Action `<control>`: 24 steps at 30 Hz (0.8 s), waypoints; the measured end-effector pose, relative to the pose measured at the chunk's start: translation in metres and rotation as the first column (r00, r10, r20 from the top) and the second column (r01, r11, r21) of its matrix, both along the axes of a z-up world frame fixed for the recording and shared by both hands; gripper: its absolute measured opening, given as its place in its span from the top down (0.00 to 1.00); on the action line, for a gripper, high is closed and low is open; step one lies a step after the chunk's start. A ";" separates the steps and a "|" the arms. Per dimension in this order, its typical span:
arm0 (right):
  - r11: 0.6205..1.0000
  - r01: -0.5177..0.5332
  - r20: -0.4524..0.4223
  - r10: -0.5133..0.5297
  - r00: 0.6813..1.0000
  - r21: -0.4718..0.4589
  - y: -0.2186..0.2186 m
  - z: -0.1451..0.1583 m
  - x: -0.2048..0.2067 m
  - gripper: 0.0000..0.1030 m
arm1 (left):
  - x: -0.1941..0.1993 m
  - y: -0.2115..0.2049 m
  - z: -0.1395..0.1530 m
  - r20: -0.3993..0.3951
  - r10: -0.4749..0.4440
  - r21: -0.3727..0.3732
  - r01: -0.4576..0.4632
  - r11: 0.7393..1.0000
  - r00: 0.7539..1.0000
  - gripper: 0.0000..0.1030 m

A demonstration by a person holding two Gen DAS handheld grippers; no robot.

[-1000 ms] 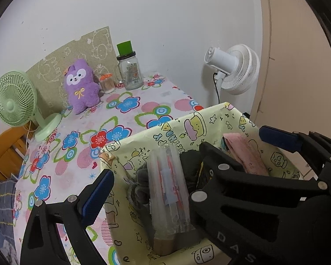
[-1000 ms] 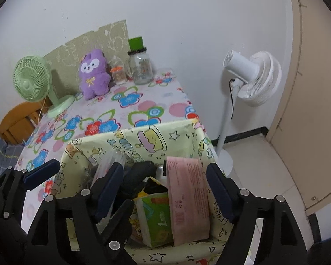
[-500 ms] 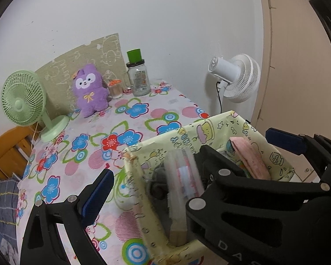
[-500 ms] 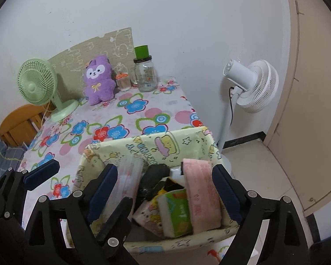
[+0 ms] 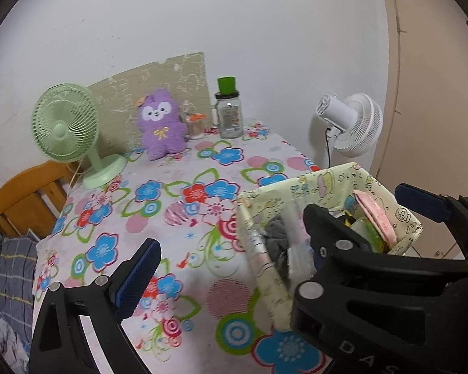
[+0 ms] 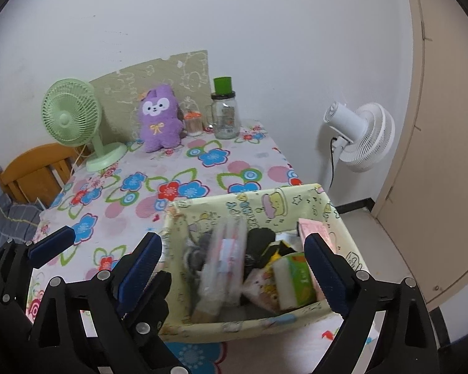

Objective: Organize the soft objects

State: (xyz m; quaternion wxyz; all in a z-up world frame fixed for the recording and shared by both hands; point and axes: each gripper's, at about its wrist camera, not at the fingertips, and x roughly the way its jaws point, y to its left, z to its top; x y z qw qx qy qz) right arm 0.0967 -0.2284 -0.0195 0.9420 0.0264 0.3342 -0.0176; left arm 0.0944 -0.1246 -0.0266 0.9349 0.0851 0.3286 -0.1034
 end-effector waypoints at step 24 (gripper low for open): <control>0.994 -0.090 0.124 0.097 0.988 -0.055 0.088 0.039 -0.051 0.03 | -0.053 0.108 0.030 0.107 0.164 -0.080 -0.156 0.984 0.981 0.00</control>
